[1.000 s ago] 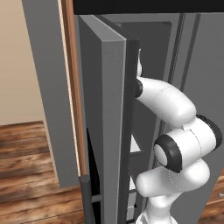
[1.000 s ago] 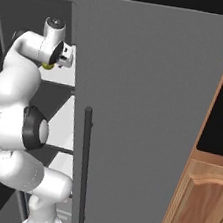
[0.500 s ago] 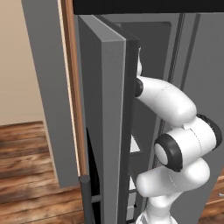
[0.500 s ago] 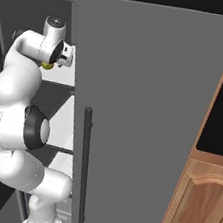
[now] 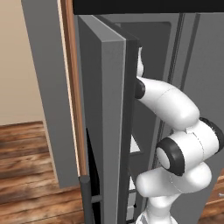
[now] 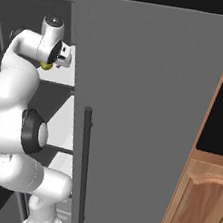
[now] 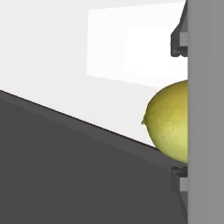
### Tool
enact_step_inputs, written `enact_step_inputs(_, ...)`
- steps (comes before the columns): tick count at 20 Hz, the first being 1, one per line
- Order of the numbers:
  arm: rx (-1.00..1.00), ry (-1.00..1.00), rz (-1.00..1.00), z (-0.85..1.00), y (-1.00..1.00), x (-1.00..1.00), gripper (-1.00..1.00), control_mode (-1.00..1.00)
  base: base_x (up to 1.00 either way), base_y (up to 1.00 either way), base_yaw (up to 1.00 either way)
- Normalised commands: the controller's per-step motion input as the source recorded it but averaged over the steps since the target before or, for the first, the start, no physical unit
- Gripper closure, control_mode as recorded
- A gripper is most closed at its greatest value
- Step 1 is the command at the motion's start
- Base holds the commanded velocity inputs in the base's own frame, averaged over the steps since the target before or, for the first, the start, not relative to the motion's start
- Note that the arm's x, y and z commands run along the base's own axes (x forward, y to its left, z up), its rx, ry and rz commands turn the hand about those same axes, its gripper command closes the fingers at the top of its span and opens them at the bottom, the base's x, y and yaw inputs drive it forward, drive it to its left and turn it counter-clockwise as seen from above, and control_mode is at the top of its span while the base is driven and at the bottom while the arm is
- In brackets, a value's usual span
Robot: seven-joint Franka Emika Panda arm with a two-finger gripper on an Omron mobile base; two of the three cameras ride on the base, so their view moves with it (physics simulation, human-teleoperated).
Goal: Take the lemon and avocado out of the freezer and place them in the tupperware container on the counter. Then put the tupperware containing the vegetables back in the freezer.
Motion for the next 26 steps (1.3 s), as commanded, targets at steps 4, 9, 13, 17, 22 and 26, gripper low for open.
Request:
enact_step_inputs(4,0.0,-0.02,0.0,0.0,0.11,-0.34,-1.0,-1.0,0.0,0.0,0.0)
enact_step_inputs(9,0.0,0.0,0.0,-0.05,0.06,-0.16,-1.0,-1.0,0.0,0.0,0.0)
enact_step_inputs(13,0.0,0.0,0.0,-0.14,0.03,-0.14,-1.0,-1.0,0.0,0.0,0.0)
enact_step_inputs(17,0.0,0.0,0.0,-0.27,0.16,-0.01,1.0,-1.0,0.0,0.0,0.0)
enact_step_inputs(22,0.0,0.0,0.0,-0.2,0.19,0.18,1.0,-1.0,0.0,0.0,0.0)
enact_step_inputs(26,-0.01,0.0,0.0,-0.22,0.17,0.18,1.0,-1.0,0.0,0.0,0.0)
